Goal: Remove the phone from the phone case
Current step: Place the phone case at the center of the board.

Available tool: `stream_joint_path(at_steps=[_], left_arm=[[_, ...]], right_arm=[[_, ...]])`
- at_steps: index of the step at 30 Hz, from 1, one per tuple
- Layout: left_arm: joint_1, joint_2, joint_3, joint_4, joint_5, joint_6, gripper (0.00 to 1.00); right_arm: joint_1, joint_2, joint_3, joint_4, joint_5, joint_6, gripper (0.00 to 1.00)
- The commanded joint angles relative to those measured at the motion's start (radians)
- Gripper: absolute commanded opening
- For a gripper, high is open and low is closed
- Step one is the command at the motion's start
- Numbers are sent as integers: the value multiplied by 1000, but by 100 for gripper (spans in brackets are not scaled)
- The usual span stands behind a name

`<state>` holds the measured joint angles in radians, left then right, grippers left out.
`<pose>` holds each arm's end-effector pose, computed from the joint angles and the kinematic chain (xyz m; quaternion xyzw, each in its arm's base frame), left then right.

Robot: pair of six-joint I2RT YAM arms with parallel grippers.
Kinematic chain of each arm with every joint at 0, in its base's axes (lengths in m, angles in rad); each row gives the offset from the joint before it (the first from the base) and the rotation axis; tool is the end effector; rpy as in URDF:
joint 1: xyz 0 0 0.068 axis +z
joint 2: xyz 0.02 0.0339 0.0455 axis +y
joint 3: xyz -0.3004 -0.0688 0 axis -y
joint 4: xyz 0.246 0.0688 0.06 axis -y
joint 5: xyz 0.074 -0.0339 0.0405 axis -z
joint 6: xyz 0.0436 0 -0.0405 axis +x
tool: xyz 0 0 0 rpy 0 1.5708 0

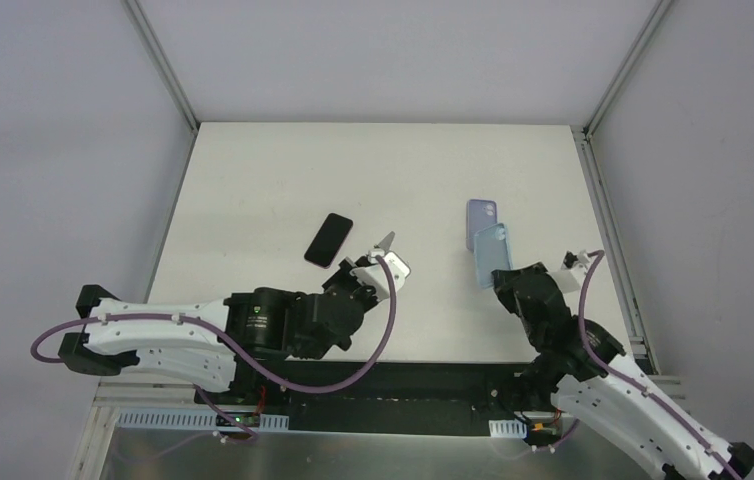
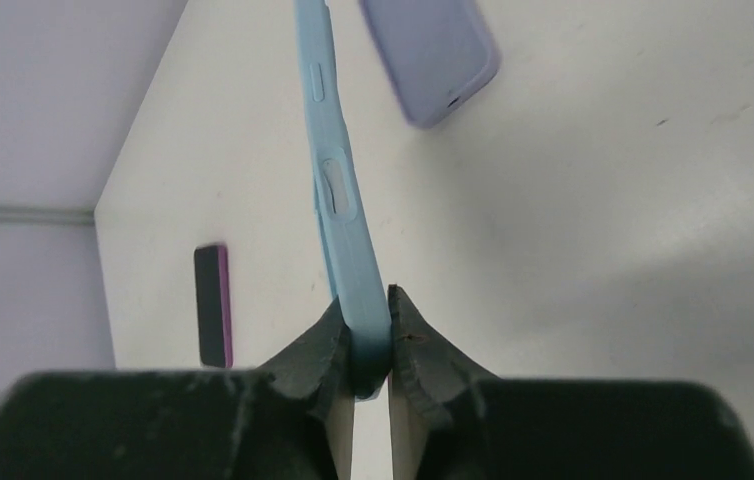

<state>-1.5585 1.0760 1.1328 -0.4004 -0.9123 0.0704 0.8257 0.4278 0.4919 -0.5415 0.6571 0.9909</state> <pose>0.0371 -0.2139 0.4178 0.3598 0.6882 -0.0851 0.6242 0.0770 0.0442 0.2639 0.2339 0.7920 0.2184 0.5200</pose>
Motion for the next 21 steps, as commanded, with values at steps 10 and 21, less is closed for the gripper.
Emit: stream_joint_path(at_steps=[10, 21], left_arm=[[5, -140, -224, 91, -115, -83, 0], [4, -334, -350, 92, -78, -150, 0]], right_arm=[[-727, 339, -59, 370, -434, -142, 0], [-853, 781, 98, 511, -709, -309, 0]])
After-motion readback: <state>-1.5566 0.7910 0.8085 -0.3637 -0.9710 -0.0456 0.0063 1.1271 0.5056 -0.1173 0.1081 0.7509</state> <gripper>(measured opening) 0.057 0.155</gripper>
